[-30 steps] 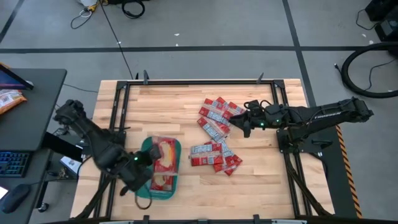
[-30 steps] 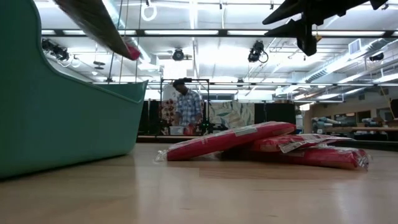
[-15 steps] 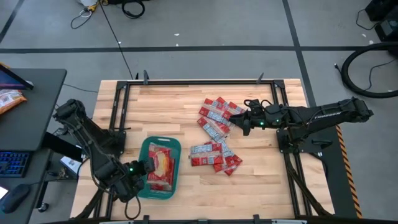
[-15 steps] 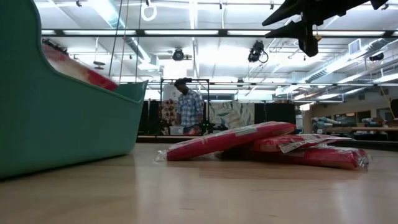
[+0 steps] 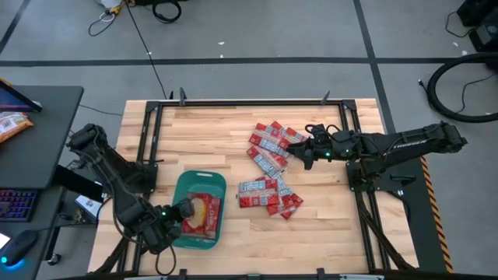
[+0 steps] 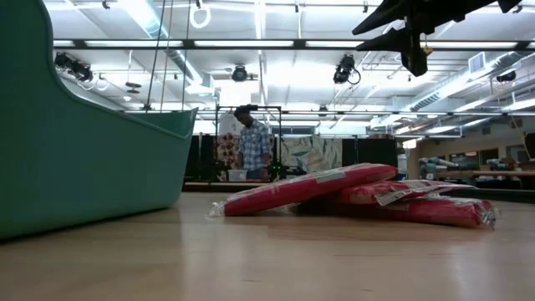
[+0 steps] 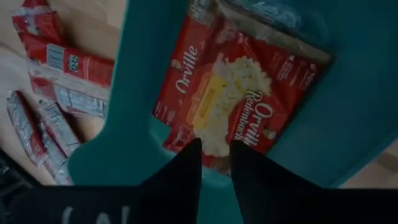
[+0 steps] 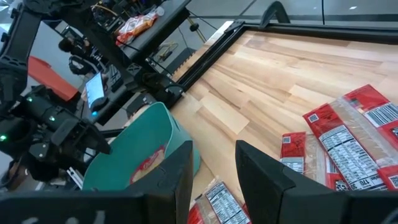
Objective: Sort popcorn bags into baskets
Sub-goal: Put the red popcorn bag into the green bin
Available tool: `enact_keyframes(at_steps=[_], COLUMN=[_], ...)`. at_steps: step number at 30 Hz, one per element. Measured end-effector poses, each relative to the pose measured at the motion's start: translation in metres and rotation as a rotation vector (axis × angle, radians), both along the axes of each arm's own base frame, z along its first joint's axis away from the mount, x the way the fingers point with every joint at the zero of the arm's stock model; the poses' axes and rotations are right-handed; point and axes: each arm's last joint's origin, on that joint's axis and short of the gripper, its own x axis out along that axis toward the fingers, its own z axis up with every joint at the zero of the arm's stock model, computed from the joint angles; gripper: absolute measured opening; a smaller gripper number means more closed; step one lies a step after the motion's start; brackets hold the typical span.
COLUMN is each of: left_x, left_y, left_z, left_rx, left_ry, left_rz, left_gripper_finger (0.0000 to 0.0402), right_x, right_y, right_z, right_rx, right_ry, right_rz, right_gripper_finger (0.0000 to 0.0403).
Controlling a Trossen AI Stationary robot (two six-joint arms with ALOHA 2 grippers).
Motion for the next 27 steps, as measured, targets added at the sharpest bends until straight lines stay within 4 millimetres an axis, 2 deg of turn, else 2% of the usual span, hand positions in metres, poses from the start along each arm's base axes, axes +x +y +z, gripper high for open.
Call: enact_keyframes(at_steps=[5, 10, 17, 20, 27], left_x=[0.008, 0.025, 0.054, 0.069, 0.106], left_y=[0.001, 0.005, 0.008, 0.02, 0.063], left_z=[0.024, 0.048, 0.063, 0.066, 0.066], left_rx=[-0.051, -0.23, -0.547, -0.697, -1.03], left_ry=[-0.06, -0.125, -0.161, -0.164, -0.123], left_rz=[0.079, 0.235, 0.338, 0.512, 0.973], left_gripper_finger=[0.0096, 0.0091, 0.0074, 0.0061, 0.0025], right_x=[0.0, 0.0, 0.0, 0.001, -0.002], right_y=[0.0, 0.001, 0.002, 0.003, 0.005], right_z=[0.0, 0.0, 0.0, 0.0, -0.007], right_rx=[0.003, 0.007, 0.007, 0.013, 0.0], right_ry=[0.001, 0.002, 0.006, 0.008, 0.084], right_rz=[0.012, 0.032, 0.075, 0.118, 0.2], right_gripper_finger=[0.0125, 0.0125, 0.0125, 0.0125, 0.0125])
